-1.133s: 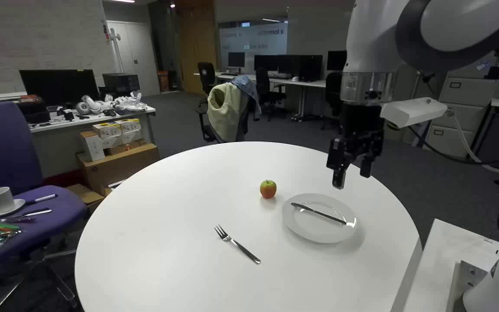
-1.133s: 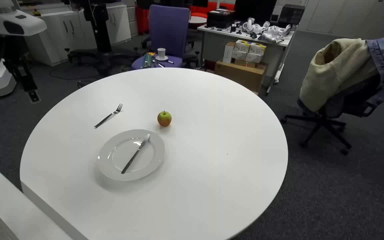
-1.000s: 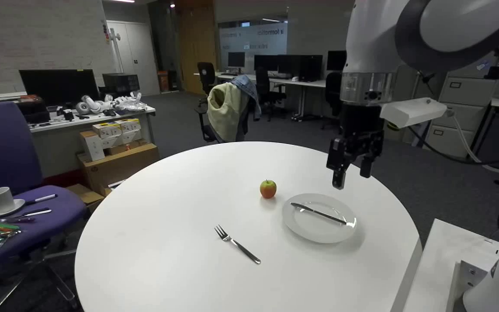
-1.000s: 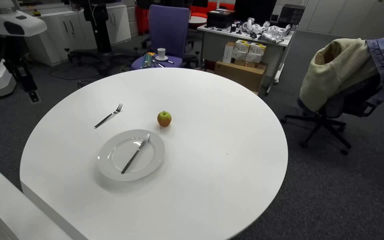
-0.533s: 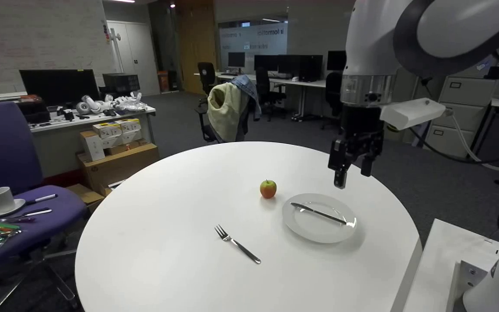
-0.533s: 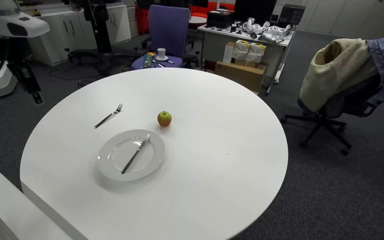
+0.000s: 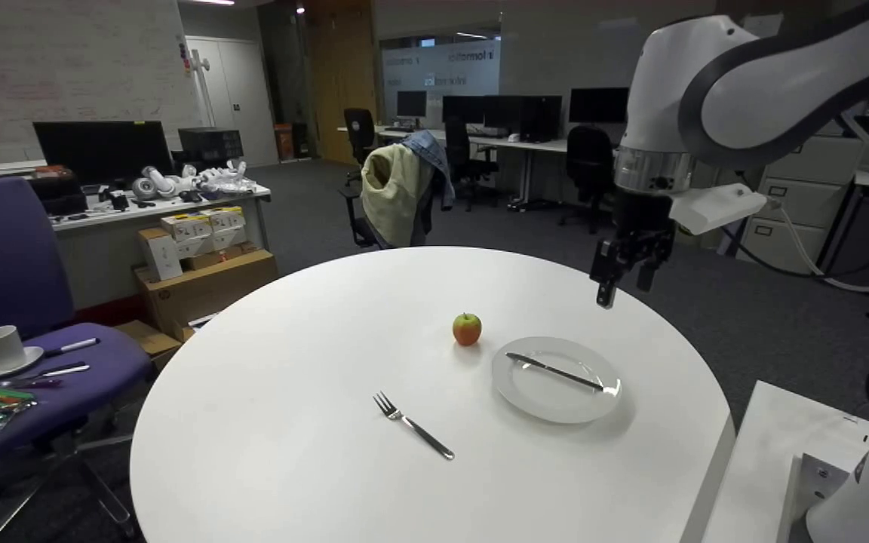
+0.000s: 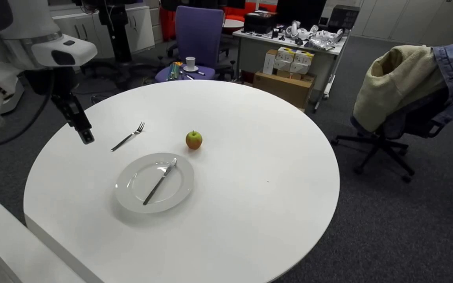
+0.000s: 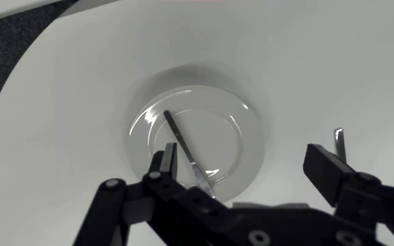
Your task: Remove the fork from the plate
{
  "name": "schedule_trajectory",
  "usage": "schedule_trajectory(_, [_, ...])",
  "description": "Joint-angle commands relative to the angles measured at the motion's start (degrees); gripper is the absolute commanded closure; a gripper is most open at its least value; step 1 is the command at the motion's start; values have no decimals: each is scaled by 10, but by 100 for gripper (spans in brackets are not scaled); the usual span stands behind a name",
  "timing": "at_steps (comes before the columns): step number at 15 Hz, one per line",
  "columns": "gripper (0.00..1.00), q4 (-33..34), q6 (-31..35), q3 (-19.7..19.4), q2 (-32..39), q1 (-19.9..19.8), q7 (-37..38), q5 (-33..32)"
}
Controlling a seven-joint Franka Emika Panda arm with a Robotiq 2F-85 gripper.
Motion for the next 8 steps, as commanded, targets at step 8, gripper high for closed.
schedule_trajectory(8, [0,30,74,-129,183,1,-213,59])
